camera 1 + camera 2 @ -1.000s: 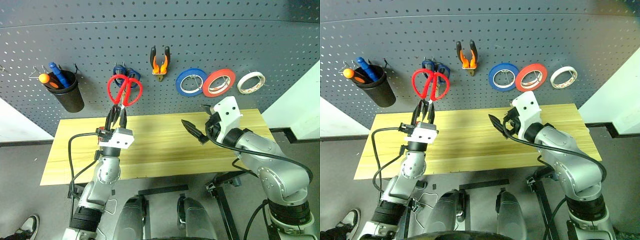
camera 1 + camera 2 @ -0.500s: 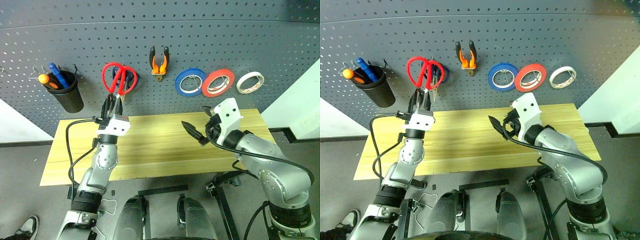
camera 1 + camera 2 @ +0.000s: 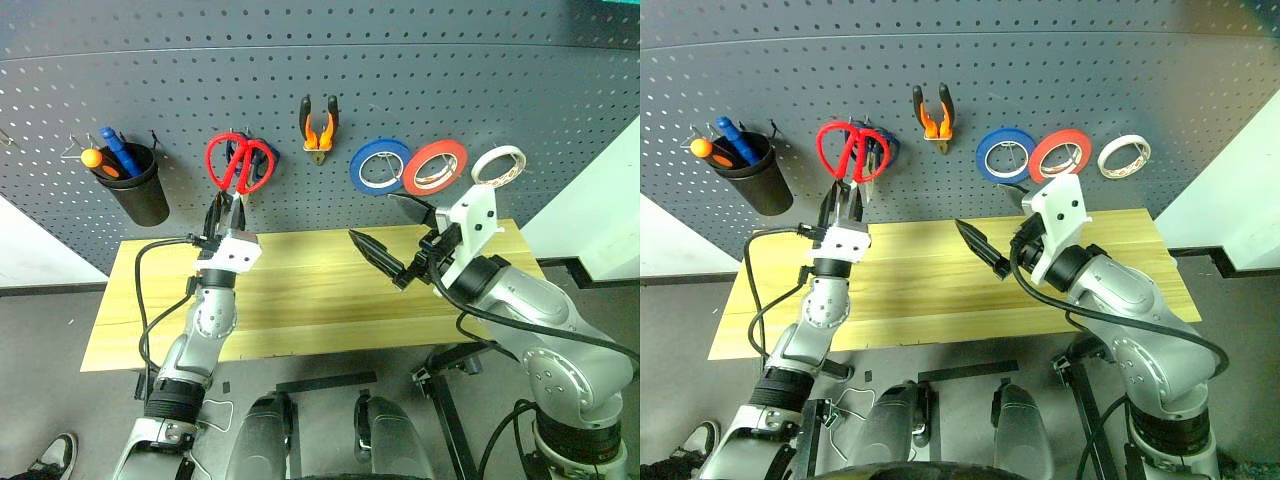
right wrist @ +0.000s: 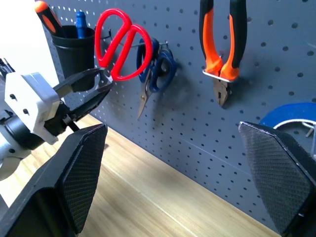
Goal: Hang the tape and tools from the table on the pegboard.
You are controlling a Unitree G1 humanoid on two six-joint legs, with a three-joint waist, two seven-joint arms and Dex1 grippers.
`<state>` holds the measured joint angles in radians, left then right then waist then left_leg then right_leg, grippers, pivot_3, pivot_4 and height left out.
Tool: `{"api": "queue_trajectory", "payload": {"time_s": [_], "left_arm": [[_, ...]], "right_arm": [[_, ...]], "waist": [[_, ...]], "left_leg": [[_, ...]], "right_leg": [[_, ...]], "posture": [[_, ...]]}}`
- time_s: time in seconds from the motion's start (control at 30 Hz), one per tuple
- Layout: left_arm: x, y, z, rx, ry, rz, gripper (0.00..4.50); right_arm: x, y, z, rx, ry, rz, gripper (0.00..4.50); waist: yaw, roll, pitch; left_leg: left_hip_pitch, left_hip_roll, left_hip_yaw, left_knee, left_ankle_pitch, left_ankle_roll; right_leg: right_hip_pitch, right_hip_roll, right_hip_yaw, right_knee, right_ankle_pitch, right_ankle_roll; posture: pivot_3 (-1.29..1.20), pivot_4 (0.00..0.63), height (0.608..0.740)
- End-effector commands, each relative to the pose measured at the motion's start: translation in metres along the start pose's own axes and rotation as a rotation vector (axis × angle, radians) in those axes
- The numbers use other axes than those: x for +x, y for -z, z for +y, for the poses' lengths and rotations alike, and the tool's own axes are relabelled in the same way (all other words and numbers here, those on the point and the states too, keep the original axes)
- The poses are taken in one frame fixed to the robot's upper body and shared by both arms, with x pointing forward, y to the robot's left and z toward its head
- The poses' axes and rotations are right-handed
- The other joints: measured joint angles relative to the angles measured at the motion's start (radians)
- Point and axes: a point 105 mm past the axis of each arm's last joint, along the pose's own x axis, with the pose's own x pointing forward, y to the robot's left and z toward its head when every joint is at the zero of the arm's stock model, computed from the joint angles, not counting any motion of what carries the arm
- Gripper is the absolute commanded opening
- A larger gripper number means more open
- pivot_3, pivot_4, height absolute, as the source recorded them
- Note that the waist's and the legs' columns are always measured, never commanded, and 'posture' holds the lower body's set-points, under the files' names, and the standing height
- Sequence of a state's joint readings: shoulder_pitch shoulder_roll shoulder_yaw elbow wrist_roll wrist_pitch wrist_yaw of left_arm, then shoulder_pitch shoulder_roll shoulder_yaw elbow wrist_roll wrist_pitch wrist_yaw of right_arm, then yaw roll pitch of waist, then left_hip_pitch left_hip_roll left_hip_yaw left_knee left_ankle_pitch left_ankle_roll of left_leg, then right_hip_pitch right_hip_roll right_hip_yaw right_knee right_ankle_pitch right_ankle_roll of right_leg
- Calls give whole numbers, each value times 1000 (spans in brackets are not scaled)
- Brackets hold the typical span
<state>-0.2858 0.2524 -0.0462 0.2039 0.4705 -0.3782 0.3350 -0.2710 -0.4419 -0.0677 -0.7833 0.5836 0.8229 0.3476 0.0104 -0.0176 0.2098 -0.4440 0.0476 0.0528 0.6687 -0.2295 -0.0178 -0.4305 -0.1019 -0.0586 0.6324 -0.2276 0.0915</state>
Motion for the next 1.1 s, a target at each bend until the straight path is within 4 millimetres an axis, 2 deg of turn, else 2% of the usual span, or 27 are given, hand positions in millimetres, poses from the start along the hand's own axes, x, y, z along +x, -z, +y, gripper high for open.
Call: {"api": "queue_trajectory", "payload": {"time_s": [0.03,0.17,0.4,0.67,0.97,1.1], "left_arm": [[7,-6,0,-24,-20,-23,1055],[12,-9,-12,-80,3,-4,1055],[13,-12,-19,-94,27,-15,1055],[13,-8,-19,-96,27,0,1055],[31,-1,-28,-101,-8,40,1055],[42,-4,-35,-126,-16,51,1055]], "right_arm": [[-4,-12,5,-27,-14,-55,4500],[-4,-12,4,-27,-9,-55,4500],[-5,-10,3,-28,2,-44,4500],[-5,-9,3,-30,7,-41,4500],[-5,-9,3,-28,9,-38,4500],[-4,-9,4,-29,10,-36,4500]], "waist": [[0,0,0],[1,0,0],[-2,0,0],[-1,0,0],[0,0,0],[0,0,0]], "left_leg": [[0,0,0,0,0,0],[0,0,0,0,0,0],[0,0,0,0,0,0],[0,0,0,0,0,0],[0,0,0,0,0,0],[0,0,0,0,0,0]], "right_leg": [[0,0,0,0,0,0],[0,0,0,0,0,0],[0,0,0,0,0,0],[0,0,0,0,0,0],[0,0,0,0,0,0],[0,0,0,0,0,0]], "posture": [[-36,172,716],[-38,170,716],[-43,165,716],[-44,163,716],[-45,170,716],[-50,171,716]]}}
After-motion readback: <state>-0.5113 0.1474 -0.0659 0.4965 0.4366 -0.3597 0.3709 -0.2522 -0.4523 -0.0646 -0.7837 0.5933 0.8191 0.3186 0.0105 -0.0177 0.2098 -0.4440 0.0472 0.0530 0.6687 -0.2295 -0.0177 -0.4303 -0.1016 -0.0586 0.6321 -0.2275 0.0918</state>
